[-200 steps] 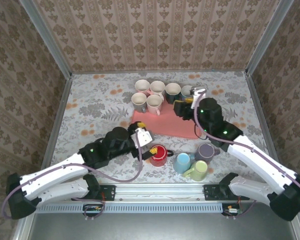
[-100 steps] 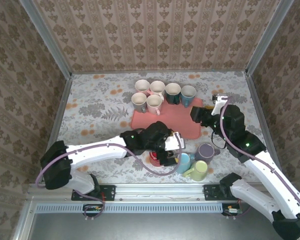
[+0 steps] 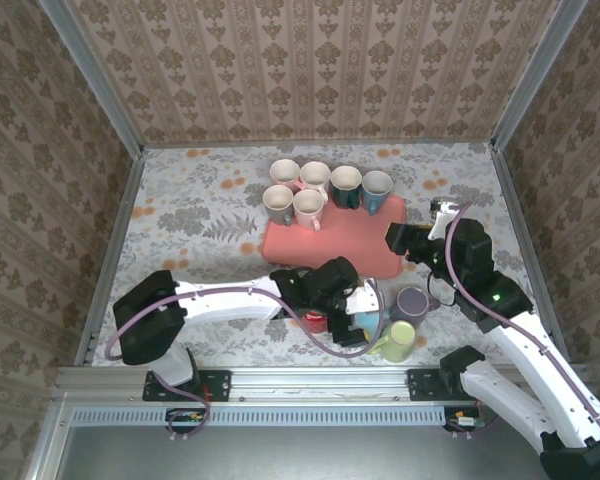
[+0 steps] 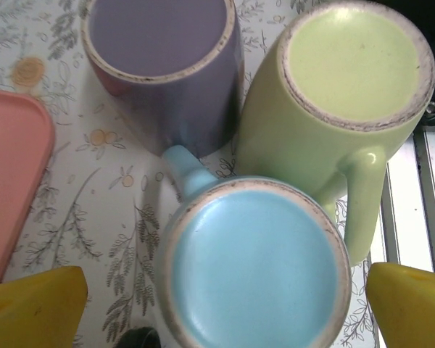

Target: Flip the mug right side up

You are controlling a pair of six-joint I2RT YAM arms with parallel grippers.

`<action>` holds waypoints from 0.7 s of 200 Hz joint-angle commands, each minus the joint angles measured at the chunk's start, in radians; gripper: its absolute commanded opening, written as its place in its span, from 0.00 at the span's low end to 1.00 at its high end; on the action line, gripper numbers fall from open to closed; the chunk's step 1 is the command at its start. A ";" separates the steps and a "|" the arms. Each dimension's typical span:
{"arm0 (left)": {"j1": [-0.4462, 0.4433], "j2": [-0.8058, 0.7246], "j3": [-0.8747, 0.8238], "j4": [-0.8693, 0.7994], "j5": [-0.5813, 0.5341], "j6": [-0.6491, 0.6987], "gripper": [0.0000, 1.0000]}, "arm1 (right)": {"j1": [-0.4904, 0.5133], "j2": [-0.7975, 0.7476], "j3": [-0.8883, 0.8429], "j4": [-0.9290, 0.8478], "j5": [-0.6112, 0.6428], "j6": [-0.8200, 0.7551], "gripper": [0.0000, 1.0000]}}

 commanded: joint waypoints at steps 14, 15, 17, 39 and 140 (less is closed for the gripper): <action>-0.010 0.037 0.030 0.019 0.016 -0.037 1.00 | -0.013 -0.020 -0.020 0.009 -0.026 0.019 0.68; -0.010 0.039 0.031 0.020 0.016 -0.037 1.00 | -0.013 -0.020 -0.020 0.009 -0.026 0.019 0.68; -0.010 0.042 0.030 0.020 0.016 -0.037 1.00 | -0.013 -0.020 -0.021 0.009 -0.025 0.020 0.68; -0.010 0.075 0.045 0.016 0.023 -0.048 1.00 | -0.014 -0.020 -0.032 0.015 -0.028 0.023 0.68; -0.006 0.147 0.076 -0.019 0.034 0.041 0.62 | -0.017 -0.010 -0.052 0.029 -0.045 0.045 0.68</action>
